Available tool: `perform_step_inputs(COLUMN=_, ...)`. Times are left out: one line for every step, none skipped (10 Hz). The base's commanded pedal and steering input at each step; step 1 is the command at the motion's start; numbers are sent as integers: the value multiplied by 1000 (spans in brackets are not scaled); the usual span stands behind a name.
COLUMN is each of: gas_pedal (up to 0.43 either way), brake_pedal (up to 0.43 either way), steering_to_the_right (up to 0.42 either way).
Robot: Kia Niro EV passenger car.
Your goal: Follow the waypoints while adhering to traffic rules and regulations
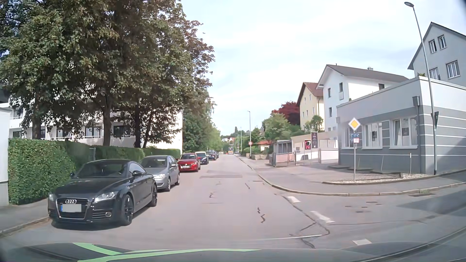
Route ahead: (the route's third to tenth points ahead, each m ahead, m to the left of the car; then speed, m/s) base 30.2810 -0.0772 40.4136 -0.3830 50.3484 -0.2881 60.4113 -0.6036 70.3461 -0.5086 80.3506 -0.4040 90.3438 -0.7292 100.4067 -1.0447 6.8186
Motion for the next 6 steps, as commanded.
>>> perform_step_inputs(gas_pedal=39, brake_pedal=0, steering_to_the_right=-4)
perform_step_inputs(gas_pedal=39, brake_pedal=0, steering_to_the_right=-4)
perform_step_inputs(gas_pedal=39, brake_pedal=0, steering_to_the_right=-4)
perform_step_inputs(gas_pedal=39, brake_pedal=0, steering_to_the_right=-4)
perform_step_inputs(gas_pedal=39, brake_pedal=0, steering_to_the_right=-3)
perform_step_inputs(gas_pedal=39, brake_pedal=0, steering_to_the_right=-3)
